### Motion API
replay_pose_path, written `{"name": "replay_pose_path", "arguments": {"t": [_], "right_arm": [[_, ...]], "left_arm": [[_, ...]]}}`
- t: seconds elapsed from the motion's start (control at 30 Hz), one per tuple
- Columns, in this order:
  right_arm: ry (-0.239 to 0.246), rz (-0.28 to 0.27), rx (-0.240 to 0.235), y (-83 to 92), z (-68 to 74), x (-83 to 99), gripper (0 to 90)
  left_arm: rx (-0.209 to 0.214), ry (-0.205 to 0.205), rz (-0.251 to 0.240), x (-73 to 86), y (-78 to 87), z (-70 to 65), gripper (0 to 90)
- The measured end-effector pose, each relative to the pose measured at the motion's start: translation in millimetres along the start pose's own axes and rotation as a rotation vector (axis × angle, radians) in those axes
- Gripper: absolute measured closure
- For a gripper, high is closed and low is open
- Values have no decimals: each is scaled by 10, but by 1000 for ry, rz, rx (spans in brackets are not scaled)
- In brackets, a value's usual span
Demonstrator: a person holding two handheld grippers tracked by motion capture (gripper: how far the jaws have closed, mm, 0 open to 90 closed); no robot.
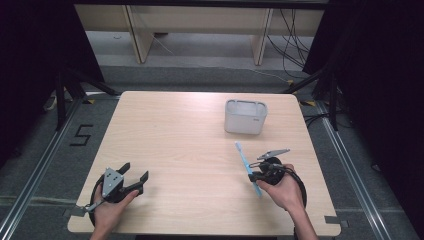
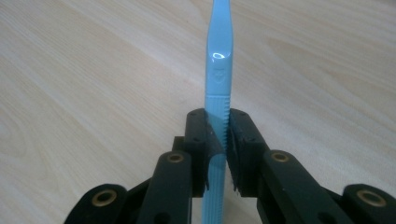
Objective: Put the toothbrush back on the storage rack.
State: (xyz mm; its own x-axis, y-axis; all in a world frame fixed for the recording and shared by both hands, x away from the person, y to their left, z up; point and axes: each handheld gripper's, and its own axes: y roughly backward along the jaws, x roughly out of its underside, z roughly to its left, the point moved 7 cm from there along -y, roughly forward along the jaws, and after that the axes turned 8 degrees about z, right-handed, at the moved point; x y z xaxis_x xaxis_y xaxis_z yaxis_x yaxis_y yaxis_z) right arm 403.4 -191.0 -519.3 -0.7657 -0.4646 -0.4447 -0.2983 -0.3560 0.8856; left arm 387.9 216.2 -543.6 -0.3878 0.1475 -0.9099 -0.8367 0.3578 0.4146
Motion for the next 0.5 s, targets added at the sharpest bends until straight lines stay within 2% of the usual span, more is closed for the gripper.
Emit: {"name": "replay_pose_path", "arguments": {"t": [0.03,0.1,0.17,0.2,0.23,0.27,0.3,0.33,0.37,0.47,0.5], "right_arm": [[-22,-9,-6,-3,30,5,791],[18,-51,0,-15,10,-13,791],[10,-62,0,-8,26,-10,791],[51,-109,6,-14,8,-39,791],[58,-133,3,-23,11,-48,791],[21,-141,-4,-20,33,-44,791],[25,-138,-2,-10,37,-37,791],[40,-160,-1,-18,24,-45,791],[25,-182,-16,-19,46,-52,791],[33,-235,-28,-30,54,-67,791],[33,-235,-28,-30,54,-67,791]], "left_arm": [[-1,0,0,0,0,1,249],[0,-1,-2,-1,-1,1,249],[-6,-2,8,2,7,1,249],[-5,-2,6,2,5,0,249],[-5,-2,6,1,5,0,249],[-5,-2,6,2,5,0,249],[-5,-2,6,2,5,1,249],[-5,-1,6,1,5,1,249],[-5,-2,6,2,5,2,249],[-1,1,-2,-2,-1,3,249],[-1,1,-2,-2,-1,3,249]]}}
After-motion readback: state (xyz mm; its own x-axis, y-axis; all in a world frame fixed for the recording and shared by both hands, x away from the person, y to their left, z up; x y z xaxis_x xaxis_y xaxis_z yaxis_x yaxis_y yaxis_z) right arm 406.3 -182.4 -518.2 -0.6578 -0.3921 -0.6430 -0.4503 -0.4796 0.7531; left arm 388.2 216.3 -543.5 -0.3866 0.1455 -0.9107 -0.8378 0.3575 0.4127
